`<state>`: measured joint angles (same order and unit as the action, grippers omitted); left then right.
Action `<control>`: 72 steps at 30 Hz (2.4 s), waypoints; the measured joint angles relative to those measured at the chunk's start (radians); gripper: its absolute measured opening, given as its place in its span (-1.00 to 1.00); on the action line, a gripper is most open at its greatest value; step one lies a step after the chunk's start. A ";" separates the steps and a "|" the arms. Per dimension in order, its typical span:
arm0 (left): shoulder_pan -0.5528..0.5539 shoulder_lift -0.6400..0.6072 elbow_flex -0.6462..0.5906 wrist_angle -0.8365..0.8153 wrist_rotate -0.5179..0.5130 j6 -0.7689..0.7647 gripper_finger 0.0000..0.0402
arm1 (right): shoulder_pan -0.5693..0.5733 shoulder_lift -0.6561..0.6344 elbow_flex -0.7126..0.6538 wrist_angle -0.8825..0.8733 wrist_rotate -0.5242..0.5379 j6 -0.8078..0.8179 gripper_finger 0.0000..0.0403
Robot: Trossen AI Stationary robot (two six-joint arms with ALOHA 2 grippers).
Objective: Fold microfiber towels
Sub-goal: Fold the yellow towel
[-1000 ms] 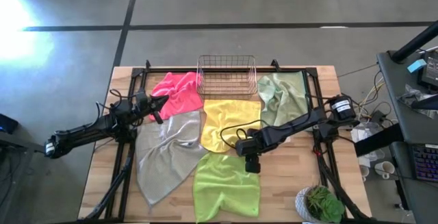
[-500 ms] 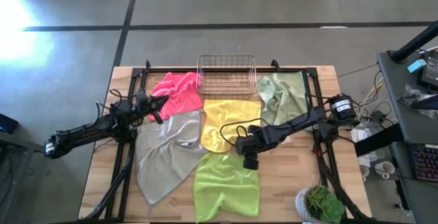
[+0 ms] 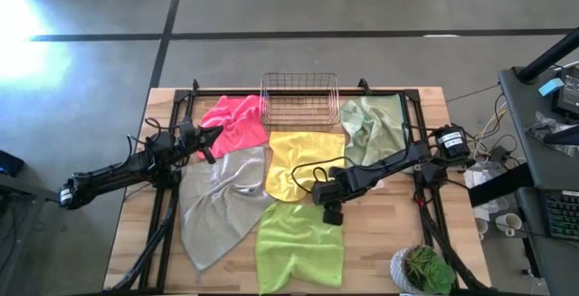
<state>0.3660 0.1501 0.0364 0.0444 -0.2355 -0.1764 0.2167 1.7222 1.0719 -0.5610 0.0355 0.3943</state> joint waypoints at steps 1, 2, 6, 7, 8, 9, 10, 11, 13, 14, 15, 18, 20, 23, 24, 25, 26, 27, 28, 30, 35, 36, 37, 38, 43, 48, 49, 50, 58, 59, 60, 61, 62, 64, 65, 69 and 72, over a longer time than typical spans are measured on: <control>0.000 0.000 0.000 0.000 0.000 0.000 -1.00 | -0.001 0.000 0.000 -0.010 0.008 0.006 -0.33; 0.000 0.000 0.000 0.000 0.000 0.000 -1.00 | -0.005 0.000 0.000 -0.023 0.014 0.008 -0.33; 0.000 0.000 0.000 0.000 0.000 0.000 -1.00 | -0.008 0.000 -0.002 -0.037 0.017 0.010 -0.33; 0.000 0.000 0.000 0.000 0.000 0.000 -1.00 | -0.008 0.000 -0.002 -0.037 0.017 0.010 -0.33; 0.000 0.000 0.000 0.000 0.000 0.000 -1.00 | -0.008 0.000 -0.002 -0.037 0.017 0.010 -0.33; 0.000 0.000 0.000 0.000 0.000 0.000 -1.00 | -0.008 0.000 -0.002 -0.037 0.017 0.010 -0.33; 0.000 0.000 0.000 0.000 0.000 0.000 -1.00 | -0.008 0.000 -0.002 -0.037 0.017 0.010 -0.33; 0.000 0.000 0.000 0.000 0.000 0.000 -1.00 | -0.008 0.000 -0.003 -0.037 0.017 0.013 -0.34; 0.000 0.000 0.000 0.000 0.000 0.000 -1.00 | -0.008 0.000 -0.003 -0.037 0.017 0.015 -0.34; 0.000 0.000 0.000 0.000 0.000 0.000 -1.00 | -0.008 0.000 -0.003 -0.037 0.017 0.014 -0.35; 0.000 0.000 0.000 0.000 0.000 0.000 -1.00 | -0.008 0.000 -0.003 -0.037 0.017 0.014 -0.35; 0.000 0.000 0.000 0.000 0.000 0.000 -1.00 | -0.008 0.000 -0.003 -0.037 0.015 0.014 -0.45; 0.000 0.000 0.000 0.000 0.000 0.000 -1.00 | -0.008 0.000 -0.004 -0.037 0.014 0.014 -0.59; 0.000 0.000 0.000 0.000 0.000 0.000 -1.00 | -0.008 0.000 -0.004 -0.037 0.012 0.014 -0.78; 0.000 0.000 0.000 0.000 0.000 0.000 -1.00 | -0.008 0.000 -0.004 -0.037 0.012 0.015 -0.83; 0.000 0.000 0.000 0.000 0.000 0.000 -1.00 | -0.008 0.000 -0.004 -0.037 0.012 0.018 -0.88; 0.000 0.000 0.000 0.000 0.000 0.000 -1.00 | -0.008 0.000 -0.004 -0.037 0.009 0.025 -0.91; 0.000 0.000 0.000 0.000 0.000 0.000 -1.00 | -0.008 0.000 -0.004 -0.037 0.005 0.027 -0.94; 0.000 0.000 0.000 0.000 0.000 0.000 -1.00 | -0.008 0.000 -0.003 -0.037 -0.004 0.028 -0.95; 0.000 0.000 0.000 0.000 0.000 0.000 -1.00 | -0.008 -0.002 0.001 -0.042 -0.030 0.029 -0.95; 0.000 0.000 0.000 0.000 0.000 0.000 -1.00 | -0.008 -0.032 0.004 -0.051 -0.062 0.081 -0.96; 0.000 0.000 0.000 0.000 0.000 0.000 -1.00 | -0.007 -0.043 0.005 -0.052 -0.063 0.093 -0.96; 0.000 0.000 0.000 0.000 0.000 0.000 -1.00 | -0.007 -0.054 0.006 -0.053 -0.062 0.110 -0.96; 0.000 0.000 0.000 0.000 0.000 0.000 -1.00 | -0.008 -0.066 0.006 -0.055 -0.062 0.120 -0.96; 0.000 0.000 0.000 0.000 0.000 0.000 -1.00 | -0.008 -0.122 0.006 -0.068 -0.061 0.174 -0.96; 0.000 0.000 0.000 0.000 0.000 0.000 -1.00 | -0.008 -0.138 0.007 -0.088 -0.060 0.219 -0.96; 0.000 0.000 0.000 0.000 0.000 0.000 -1.00 | -0.008 -0.138 0.008 -0.093 -0.060 0.232 -0.96; 0.000 0.000 0.000 0.000 0.000 0.000 -1.00 | -0.008 -0.138 0.011 -0.096 -0.060 0.241 -0.96; 0.000 0.000 0.000 0.000 0.000 -0.002 -0.82 | -0.008 -0.140 0.061 -0.170 -0.060 0.242 -0.96; 0.000 0.000 0.000 0.000 0.000 -0.003 -0.77 | -0.008 -0.140 0.069 -0.194 -0.059 0.239 -0.96; 0.000 0.000 0.000 0.000 0.000 -0.006 -0.71 | -0.008 -0.140 0.077 -0.212 -0.059 0.236 -0.96; 0.000 -0.001 0.000 0.000 0.000 -0.021 -0.65 | -0.008 -0.140 0.084 -0.227 -0.058 0.234 -0.96; 0.000 -0.002 0.000 0.000 0.000 -0.047 -0.59 | -0.008 -0.141 0.090 -0.234 -0.056 0.235 -0.96; 0.000 -0.002 0.000 0.002 0.000 -0.116 -0.47 | -0.008 -0.142 0.102 -0.251 -0.050 0.235 -0.96; 0.000 -0.002 0.000 0.001 0.000 -0.155 -0.41 | -0.008 -0.142 0.107 -0.256 -0.042 0.235 -0.96; 0.000 0.002 0.000 0.019 0.052 -0.244 -0.21 | -0.008 -0.142 0.140 -0.272 -0.025 0.235 -0.96; -0.001 0.015 0.000 0.094 0.136 -0.237 -0.17 | -0.008 -0.143 0.163 -0.285 -0.008 0.235 -0.96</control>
<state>0.3655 0.1656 0.0364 0.1379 -0.0999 -0.4131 0.2082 1.5795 1.2351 -0.8463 0.0277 0.6296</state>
